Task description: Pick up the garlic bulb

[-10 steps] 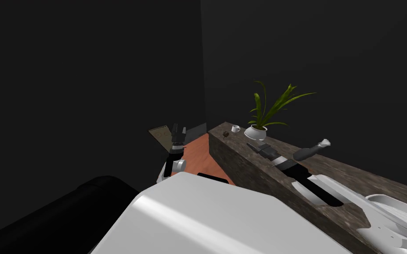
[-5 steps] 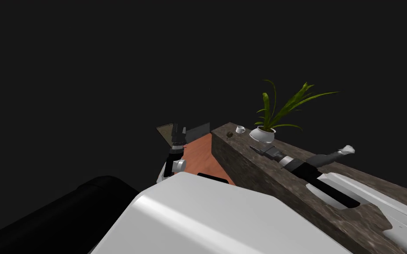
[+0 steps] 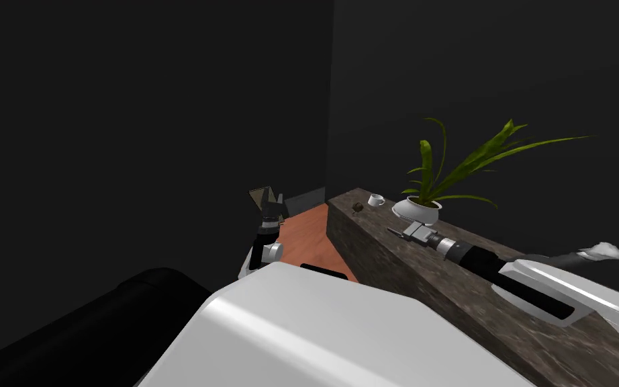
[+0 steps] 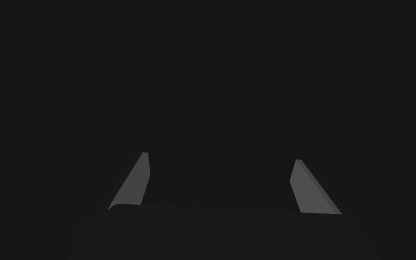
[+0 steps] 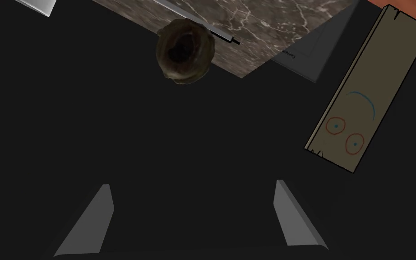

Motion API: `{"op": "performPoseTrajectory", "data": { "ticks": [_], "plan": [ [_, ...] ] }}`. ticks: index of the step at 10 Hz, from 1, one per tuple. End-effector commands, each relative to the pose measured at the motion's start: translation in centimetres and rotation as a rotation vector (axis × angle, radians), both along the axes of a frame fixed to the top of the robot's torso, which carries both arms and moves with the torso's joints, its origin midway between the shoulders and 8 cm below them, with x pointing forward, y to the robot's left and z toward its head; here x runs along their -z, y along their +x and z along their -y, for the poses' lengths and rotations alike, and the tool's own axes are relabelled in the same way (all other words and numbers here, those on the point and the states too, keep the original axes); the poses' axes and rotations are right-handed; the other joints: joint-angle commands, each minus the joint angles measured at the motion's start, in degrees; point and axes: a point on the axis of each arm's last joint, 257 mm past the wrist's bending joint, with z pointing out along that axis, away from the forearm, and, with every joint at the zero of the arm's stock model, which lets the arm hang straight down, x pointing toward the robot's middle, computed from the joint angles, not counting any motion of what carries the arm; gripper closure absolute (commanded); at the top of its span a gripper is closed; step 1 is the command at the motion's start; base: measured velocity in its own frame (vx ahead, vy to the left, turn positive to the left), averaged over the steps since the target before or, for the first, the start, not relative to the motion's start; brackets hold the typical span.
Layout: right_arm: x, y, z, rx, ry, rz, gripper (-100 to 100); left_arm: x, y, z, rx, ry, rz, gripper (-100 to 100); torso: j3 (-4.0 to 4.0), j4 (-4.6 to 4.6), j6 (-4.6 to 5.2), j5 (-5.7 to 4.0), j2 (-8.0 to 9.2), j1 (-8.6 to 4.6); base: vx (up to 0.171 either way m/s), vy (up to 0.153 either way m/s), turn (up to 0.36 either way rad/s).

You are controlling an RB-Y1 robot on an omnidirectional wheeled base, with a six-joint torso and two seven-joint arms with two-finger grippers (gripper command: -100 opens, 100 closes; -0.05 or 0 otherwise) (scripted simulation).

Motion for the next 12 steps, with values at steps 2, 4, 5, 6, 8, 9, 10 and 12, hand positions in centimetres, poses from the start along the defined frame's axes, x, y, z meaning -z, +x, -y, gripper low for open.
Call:
{"op": "performPoseTrajectory", "data": {
  "ticks": [2, 4, 5, 6, 8, 9, 10, 12],
  "plan": [
    [0.8, -0.5, 2.7, -0.028, -0.146, -0.033, -100, 0.0, 0.0, 0.0, 0.000, 0.000, 0.000, 0, 0.01, 0.01, 0.05, 0.01, 0.01, -0.02, 0.016, 0.032, 0.182],
    [1.4, -0.9, 4.6, -0.047, -0.241, -0.060, -100, 0.0, 0.0, 0.0, 0.000, 0.000, 0.000, 0, -0.02, -0.01, 0.06, 0.00, -0.03, 0.00, 0.032, 0.041, 0.158],
    [1.3, -0.9, 4.7, -0.048, -0.246, -0.060, -100, 0.0, 0.0, 0.0, 0.000, 0.000, 0.000, 0, -0.05, -0.02, 0.00, 0.01, -0.08, 0.06, 0.037, 0.037, 0.102],
    [2.0, -1.5, 6.6, -0.066, -0.330, -0.090, -100, 0.0, 0.0, 0.0, 0.000, 0.000, 0.000, 0, -0.04, -0.01, 0.07, 0.01, -0.07, 0.03, 0.061, 0.049, 0.190],
    [2.6, -2.2, 8.5, -0.085, -0.411, -0.122, -100, 0.0, 0.0, 0.0, 0.000, 0.000, 0.000, 0, -0.15, -0.06, -0.01, 0.04, -0.25, 0.19, 0.076, 0.075, 0.214],
    [3.1, -3.0, 10.3, -0.103, -0.485, -0.157, -100, 0.0, 0.0, 0.0, 0.000, 0.000, 0.000, 0, -0.12, -0.05, 0.07, 0.04, -0.20, 0.14, 0.060, 0.061, 0.194],
    [3.6, -3.9, 12.0, -0.124, -0.553, -0.191, -100, 0.0, 0.0, 0.0, 0.000, 0.000, 0.000, 0, -0.11, -0.04, 0.01, 0.04, -0.18, 0.15, 0.097, 0.068, 0.308],
    [3.9, -4.8, 14.0, -0.139, -0.622, -0.230, -100, 0.0, 0.0, 0.0, 0.000, 0.000, 0.000, 0, -0.15, -0.06, 0.08, 0.03, -0.24, 0.09, 0.079, 0.043, 0.130]
  ]
}}
